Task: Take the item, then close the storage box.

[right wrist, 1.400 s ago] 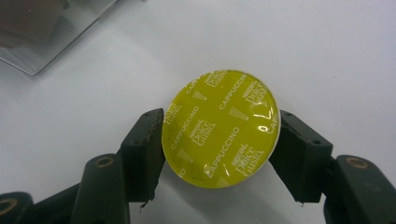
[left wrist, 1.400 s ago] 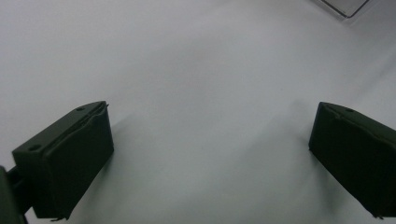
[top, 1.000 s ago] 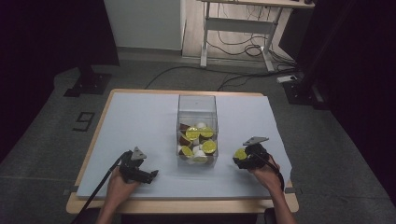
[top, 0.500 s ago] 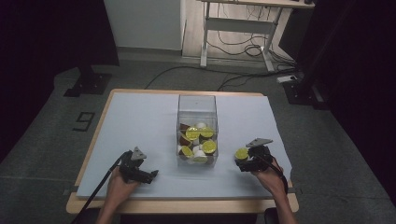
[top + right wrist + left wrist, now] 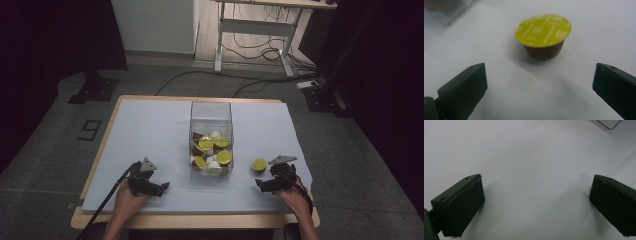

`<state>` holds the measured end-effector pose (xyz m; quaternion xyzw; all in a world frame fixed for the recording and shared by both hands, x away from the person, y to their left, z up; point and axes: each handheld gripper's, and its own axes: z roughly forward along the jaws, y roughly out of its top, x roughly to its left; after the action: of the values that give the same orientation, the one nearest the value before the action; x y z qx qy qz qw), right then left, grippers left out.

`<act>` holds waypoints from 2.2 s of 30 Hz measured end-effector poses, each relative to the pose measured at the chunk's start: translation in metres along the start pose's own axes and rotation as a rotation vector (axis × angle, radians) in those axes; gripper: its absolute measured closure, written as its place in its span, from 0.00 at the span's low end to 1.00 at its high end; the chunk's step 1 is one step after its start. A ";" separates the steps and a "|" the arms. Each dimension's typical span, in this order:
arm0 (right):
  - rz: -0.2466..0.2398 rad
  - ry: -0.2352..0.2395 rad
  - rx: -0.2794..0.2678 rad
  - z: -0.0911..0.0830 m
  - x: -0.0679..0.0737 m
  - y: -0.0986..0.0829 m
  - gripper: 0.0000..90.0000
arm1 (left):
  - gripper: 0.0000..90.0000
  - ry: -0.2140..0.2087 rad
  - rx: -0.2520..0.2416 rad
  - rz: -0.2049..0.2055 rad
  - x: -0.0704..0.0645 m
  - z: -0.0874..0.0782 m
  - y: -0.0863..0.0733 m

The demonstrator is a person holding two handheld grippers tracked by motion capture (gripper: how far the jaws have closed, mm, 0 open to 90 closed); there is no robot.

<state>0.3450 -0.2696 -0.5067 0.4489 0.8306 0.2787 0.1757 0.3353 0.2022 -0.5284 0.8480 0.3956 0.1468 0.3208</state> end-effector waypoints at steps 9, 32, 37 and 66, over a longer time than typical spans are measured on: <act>-0.007 0.011 0.038 0.013 0.001 -0.009 0.00 | 0.00 -0.001 0.001 0.001 0.000 0.000 0.000; 0.023 0.038 0.010 0.014 -0.002 -0.015 0.00 | 0.00 -0.002 0.001 0.001 0.000 0.000 0.000; 0.025 0.035 0.020 0.014 -0.002 -0.013 0.00 | 0.00 0.000 0.001 0.003 0.000 0.000 0.000; -0.013 0.125 -0.148 -0.017 0.018 0.006 0.13 | 0.16 -0.063 -0.167 0.104 -0.031 -0.023 0.026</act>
<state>0.3300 -0.2572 -0.4906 0.4110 0.8200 0.3657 0.1580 0.3187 0.1759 -0.4934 0.8417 0.3274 0.1691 0.3946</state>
